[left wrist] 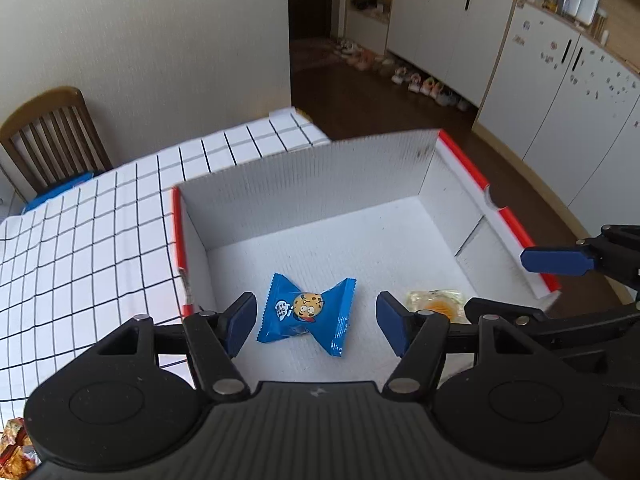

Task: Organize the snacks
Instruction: 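Lift both tools out of the box and move back to the snack pile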

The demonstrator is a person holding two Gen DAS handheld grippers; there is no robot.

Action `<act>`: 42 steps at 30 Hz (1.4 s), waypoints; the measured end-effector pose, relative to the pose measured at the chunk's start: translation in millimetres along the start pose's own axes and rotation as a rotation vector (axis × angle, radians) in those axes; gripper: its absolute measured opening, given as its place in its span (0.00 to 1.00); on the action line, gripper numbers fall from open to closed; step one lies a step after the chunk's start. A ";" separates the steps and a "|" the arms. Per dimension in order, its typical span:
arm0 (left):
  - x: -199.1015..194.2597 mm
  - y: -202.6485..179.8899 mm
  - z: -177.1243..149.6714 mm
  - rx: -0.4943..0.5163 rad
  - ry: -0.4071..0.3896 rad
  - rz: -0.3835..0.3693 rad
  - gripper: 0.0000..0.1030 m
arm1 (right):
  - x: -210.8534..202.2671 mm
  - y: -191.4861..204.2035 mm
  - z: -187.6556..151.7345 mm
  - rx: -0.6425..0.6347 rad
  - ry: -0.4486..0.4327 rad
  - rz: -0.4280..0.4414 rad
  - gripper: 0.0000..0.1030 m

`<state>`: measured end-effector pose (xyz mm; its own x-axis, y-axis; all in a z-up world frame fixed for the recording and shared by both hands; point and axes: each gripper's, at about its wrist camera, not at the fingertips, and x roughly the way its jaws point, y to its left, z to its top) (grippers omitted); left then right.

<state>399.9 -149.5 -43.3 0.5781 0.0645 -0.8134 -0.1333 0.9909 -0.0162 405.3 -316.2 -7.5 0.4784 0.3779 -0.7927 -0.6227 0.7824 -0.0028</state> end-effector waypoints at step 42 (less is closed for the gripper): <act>-190.7 135.0 -117.8 0.017 -0.269 -0.089 0.78 | -127.0 161.1 -42.5 0.124 -0.287 0.073 0.97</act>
<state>176.9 -41.9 41.2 0.7798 0.0036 -0.6260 -0.0602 0.9958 -0.0692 217.9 -259.2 66.8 0.6012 0.5461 -0.5833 -0.5904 0.7955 0.1364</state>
